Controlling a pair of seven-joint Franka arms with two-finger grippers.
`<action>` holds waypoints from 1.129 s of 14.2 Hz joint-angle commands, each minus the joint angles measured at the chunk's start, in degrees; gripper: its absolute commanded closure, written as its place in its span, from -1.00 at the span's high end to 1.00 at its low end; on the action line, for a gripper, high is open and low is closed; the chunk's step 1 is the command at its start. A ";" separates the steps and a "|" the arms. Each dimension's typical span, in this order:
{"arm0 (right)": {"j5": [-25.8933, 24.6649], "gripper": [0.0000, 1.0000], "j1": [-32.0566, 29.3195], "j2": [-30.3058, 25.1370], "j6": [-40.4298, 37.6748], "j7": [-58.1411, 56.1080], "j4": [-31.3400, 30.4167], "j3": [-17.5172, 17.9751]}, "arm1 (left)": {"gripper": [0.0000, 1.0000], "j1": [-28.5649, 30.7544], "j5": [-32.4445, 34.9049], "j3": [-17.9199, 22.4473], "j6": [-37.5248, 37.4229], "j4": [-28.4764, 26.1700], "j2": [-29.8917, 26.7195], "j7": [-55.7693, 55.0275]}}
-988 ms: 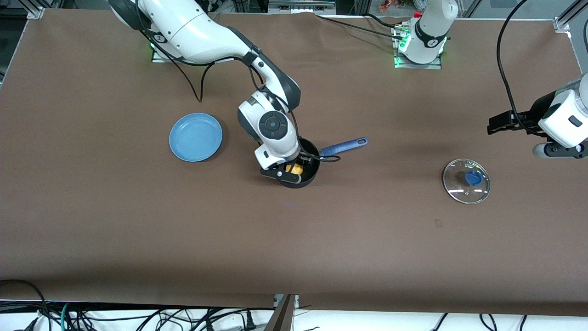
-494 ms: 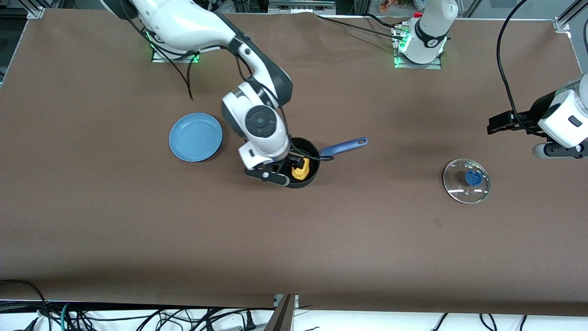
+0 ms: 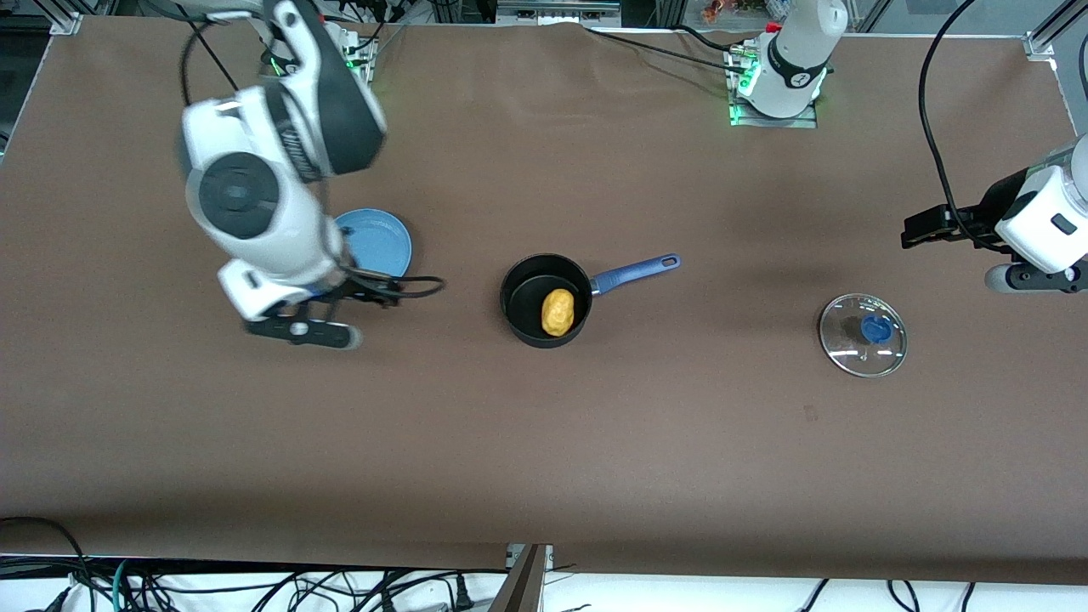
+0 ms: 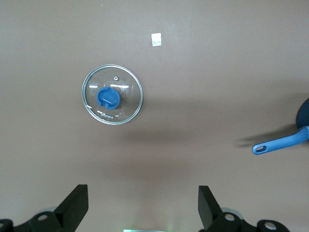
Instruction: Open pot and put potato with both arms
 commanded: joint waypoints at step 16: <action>0.14 1.00 -28.73 -26.27 -2.28 -28.09 -22.85 9.94 | 1.00 -0.09 0.83 -0.34 -0.43 0.16 -0.43 -0.56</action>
